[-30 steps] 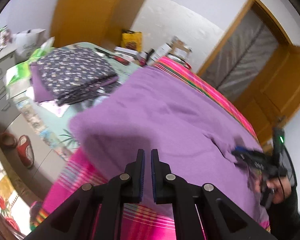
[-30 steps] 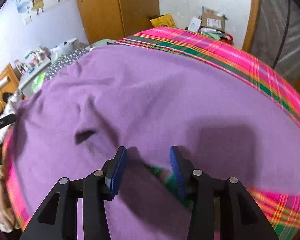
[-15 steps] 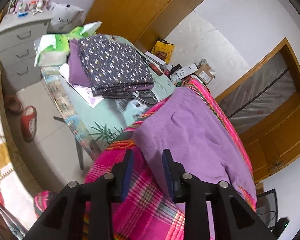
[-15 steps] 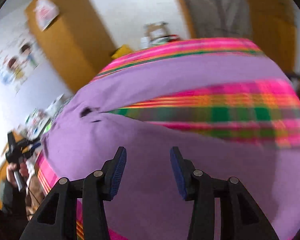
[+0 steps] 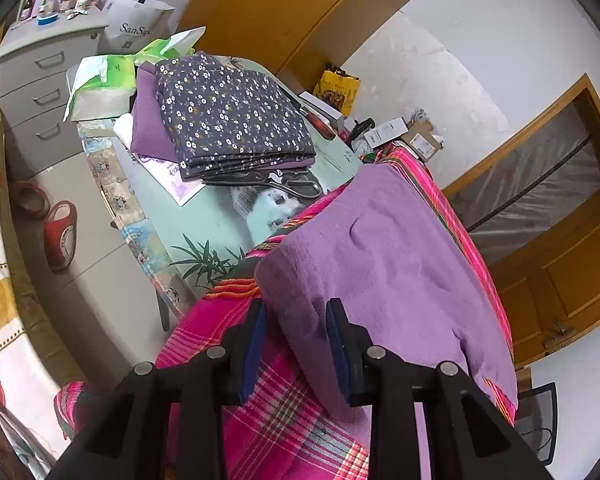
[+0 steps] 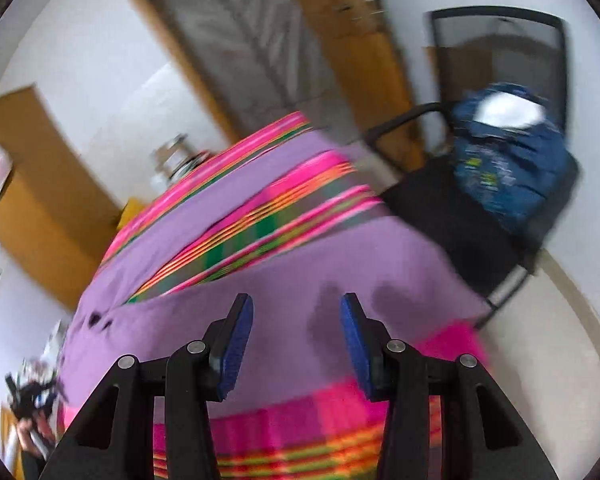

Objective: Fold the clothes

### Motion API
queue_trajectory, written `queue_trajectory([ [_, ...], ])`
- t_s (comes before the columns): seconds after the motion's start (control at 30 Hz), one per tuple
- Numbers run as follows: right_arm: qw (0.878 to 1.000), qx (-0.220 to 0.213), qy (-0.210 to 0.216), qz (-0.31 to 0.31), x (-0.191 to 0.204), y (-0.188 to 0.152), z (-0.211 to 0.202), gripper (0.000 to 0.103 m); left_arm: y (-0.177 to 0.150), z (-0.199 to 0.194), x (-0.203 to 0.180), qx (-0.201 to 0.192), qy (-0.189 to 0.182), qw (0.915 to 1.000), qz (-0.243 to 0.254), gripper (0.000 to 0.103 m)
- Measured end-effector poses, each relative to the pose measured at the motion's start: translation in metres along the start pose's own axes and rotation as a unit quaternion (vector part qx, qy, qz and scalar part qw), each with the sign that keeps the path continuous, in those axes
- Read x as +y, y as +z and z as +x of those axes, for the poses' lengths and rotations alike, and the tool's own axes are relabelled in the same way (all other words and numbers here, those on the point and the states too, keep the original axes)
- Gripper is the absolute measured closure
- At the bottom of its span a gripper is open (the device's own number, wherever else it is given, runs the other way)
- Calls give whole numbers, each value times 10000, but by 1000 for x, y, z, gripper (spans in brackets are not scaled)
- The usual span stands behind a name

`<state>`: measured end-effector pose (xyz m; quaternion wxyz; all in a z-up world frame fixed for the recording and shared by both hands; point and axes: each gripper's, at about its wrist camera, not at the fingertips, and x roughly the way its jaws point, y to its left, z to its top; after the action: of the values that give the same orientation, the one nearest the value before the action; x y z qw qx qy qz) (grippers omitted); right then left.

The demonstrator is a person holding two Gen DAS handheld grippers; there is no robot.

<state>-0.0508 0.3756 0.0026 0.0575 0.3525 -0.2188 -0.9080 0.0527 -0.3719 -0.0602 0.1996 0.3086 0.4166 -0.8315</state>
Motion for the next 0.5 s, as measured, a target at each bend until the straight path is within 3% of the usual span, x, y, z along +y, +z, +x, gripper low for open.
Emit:
queue_trajectory([
  [0.2, 9955, -34, -358, 872, -51, -5, -19, 56, -1, 1, -6, -39, 74, 10000, 51, 72],
  [0.33, 9937, 201, -451, 1006, -58, -7, -7, 56, 1, 3, -7, -23, 114, 9999, 92, 72],
  [0.5, 9856, 549, -214, 1586, -87, -7, 12, 56, 5, 4, -2, 4, 115, 9999, -2, 71],
])
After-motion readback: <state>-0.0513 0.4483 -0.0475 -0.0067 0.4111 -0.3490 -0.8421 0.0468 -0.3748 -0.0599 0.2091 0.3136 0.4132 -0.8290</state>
